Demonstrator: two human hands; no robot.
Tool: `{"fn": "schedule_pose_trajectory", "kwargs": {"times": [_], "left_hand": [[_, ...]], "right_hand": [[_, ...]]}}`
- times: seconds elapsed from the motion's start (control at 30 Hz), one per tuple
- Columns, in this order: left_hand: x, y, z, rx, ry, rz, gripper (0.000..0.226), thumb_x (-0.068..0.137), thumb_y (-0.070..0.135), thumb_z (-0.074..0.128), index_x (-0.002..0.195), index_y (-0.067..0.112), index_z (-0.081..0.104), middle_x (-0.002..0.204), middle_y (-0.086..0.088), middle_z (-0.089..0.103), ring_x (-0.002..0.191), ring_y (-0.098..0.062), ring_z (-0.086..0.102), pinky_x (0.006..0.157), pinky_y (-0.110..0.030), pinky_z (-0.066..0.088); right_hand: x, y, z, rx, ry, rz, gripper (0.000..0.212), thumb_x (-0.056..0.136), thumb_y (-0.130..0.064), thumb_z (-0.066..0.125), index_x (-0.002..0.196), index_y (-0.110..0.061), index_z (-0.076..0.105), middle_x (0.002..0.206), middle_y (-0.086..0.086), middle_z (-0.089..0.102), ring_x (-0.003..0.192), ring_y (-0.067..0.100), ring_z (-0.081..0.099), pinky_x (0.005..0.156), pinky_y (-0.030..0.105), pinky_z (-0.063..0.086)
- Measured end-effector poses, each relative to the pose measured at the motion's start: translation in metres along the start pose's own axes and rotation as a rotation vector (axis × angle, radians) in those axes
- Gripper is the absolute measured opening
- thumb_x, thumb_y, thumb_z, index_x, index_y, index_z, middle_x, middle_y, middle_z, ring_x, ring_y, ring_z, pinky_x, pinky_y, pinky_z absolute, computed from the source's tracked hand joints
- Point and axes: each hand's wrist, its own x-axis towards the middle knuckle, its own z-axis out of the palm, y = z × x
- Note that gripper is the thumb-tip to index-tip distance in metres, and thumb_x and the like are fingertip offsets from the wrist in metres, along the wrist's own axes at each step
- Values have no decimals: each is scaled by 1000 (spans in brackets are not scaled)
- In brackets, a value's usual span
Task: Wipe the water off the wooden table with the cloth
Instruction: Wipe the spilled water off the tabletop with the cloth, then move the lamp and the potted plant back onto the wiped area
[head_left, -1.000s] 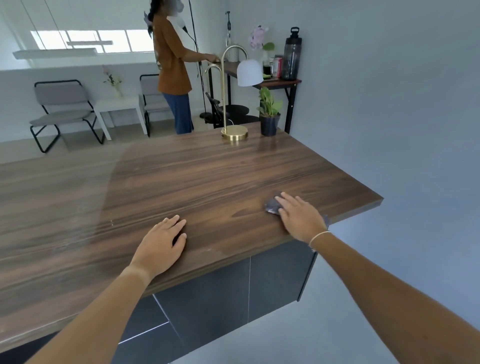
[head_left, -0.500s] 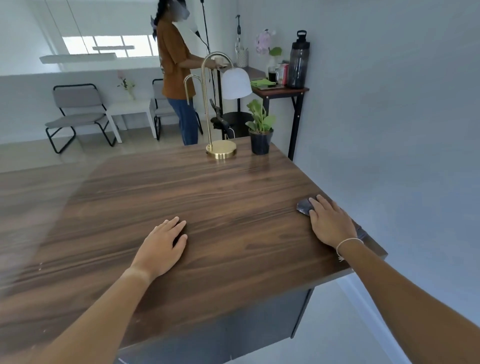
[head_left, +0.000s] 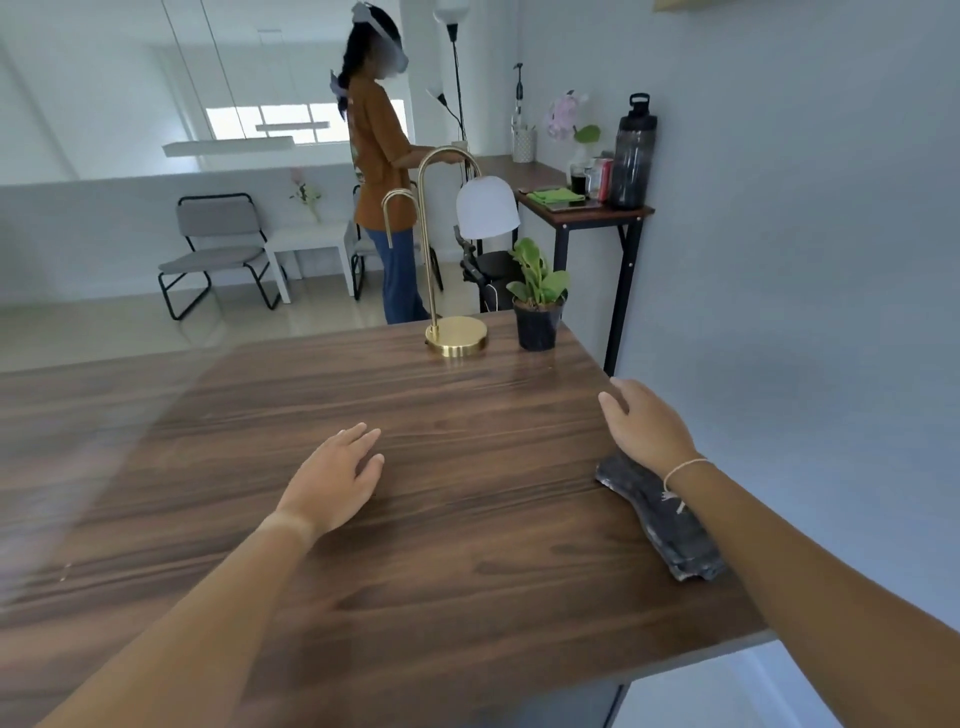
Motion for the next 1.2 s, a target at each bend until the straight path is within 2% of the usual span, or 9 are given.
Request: {"fn": "schedule_pose_trajectory", "kwargs": {"times": [0.2, 0.47, 0.6, 0.77, 0.9, 0.97, 1.07, 1.13, 1.2], "left_hand": [[21, 10, 1, -53, -41, 35, 49, 93, 33, 37, 140, 21, 34, 153, 1, 28, 142, -16, 22, 114, -31, 17], [148, 4, 16, -184, -73, 93, 51, 93, 34, 39, 141, 19, 31, 152, -3, 30, 141, -17, 24, 115, -33, 18], [199, 3, 27, -343, -42, 76, 58, 93, 32, 42, 144, 17, 21, 153, -2, 28, 141, -18, 24, 115, -34, 18], [246, 4, 40, -588, -45, 10, 60, 92, 39, 40, 145, 21, 16, 153, -4, 29, 139, -21, 29, 116, -43, 23], [264, 17, 41, -793, 23, -2, 51, 95, 35, 36, 143, 22, 25, 149, -1, 36, 135, -14, 33, 108, -24, 21], [271, 22, 42, -834, 69, -13, 48, 95, 36, 33, 140, 18, 31, 148, -2, 38, 136, -15, 32, 106, -21, 20], [281, 23, 47, -882, 123, -38, 40, 93, 40, 32, 116, 19, 57, 129, -14, 56, 123, -29, 48, 108, -40, 34], [288, 25, 49, -956, 154, -67, 30, 94, 41, 32, 89, 32, 59, 107, -6, 63, 109, -24, 57, 99, -40, 43], [293, 31, 49, -1060, 183, -93, 29, 94, 42, 31, 82, 34, 57, 92, -3, 59, 95, -19, 58, 90, -34, 45]], "right_hand": [[22, -20, 8, 95, -7, 28, 58, 93, -47, 38, 143, -18, 34, 151, 1, 36, 138, 22, 35, 112, 44, 32], [98, -50, 53, 161, 21, 114, 72, 83, -56, 52, 143, -22, 31, 151, 1, 37, 136, 25, 37, 110, 44, 36], [135, -56, 74, 247, 75, 148, 69, 74, -60, 58, 133, -28, 41, 137, -2, 53, 126, 25, 50, 103, 44, 43], [165, -56, 91, 363, 167, 248, 81, 73, -53, 67, 140, -23, 32, 140, 1, 49, 128, 25, 48, 103, 38, 39], [179, -53, 99, 423, 203, 286, 91, 67, -54, 71, 142, -23, 28, 142, 1, 47, 129, 24, 47, 106, 39, 39], [185, -51, 103, 468, 229, 304, 93, 66, -51, 74, 142, -22, 28, 143, 1, 47, 130, 24, 46, 107, 38, 38], [191, -49, 108, 535, 269, 304, 93, 68, -44, 76, 142, -20, 27, 144, 2, 45, 131, 23, 44, 107, 36, 36], [196, -48, 113, 576, 286, 312, 98, 66, -44, 78, 144, -20, 24, 145, 2, 42, 133, 23, 41, 109, 37, 35], [199, -48, 117, 606, 311, 323, 99, 65, -43, 79, 143, -19, 23, 145, 3, 41, 133, 24, 41, 109, 37, 35]]}}
